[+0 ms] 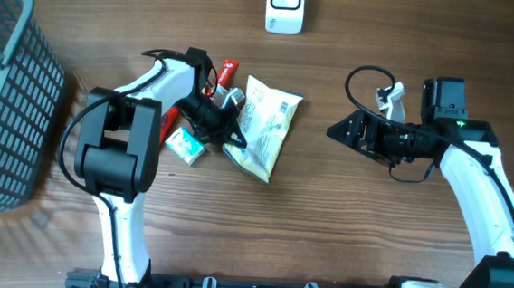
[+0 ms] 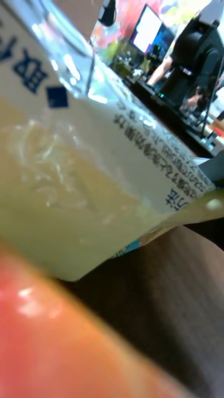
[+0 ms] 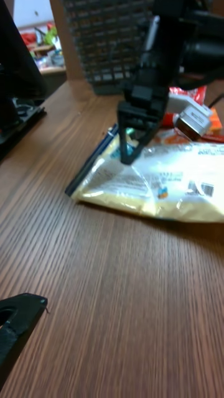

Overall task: Scan the item barcode
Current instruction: 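Reach the left gripper over the pile and grasp the white wipes pack, then lift the wipes pack and grasp its other edge with the right gripper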

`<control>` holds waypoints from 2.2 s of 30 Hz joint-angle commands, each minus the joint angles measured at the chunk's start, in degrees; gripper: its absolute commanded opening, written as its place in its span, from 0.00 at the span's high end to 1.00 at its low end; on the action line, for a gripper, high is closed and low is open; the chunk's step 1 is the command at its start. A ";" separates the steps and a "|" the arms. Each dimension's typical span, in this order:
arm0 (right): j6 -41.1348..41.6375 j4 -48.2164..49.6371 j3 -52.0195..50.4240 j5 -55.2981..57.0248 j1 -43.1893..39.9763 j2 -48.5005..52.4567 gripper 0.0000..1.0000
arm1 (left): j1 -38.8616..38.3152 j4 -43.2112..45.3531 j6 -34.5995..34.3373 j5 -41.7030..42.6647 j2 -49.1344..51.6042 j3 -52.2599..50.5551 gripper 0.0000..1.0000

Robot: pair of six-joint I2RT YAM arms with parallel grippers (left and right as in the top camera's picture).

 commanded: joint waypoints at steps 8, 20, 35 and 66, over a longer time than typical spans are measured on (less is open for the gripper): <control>2.29 2.49 0.57 0.13 0.57 0.72 0.00 | 0.13 -4.31 2.36 21.46 -8.83 -0.72 0.96; 6.88 9.99 0.57 -22.05 0.66 4.24 0.00 | 3.19 -8.90 2.40 36.09 -17.53 -0.72 0.96; 7.43 24.44 0.57 -48.72 2.16 16.11 0.00 | 3.08 -13.20 2.43 35.91 -17.51 -0.72 0.96; 36.61 49.35 0.57 -33.22 13.90 16.09 0.66 | -0.28 -11.72 2.40 36.59 -17.49 -0.74 0.96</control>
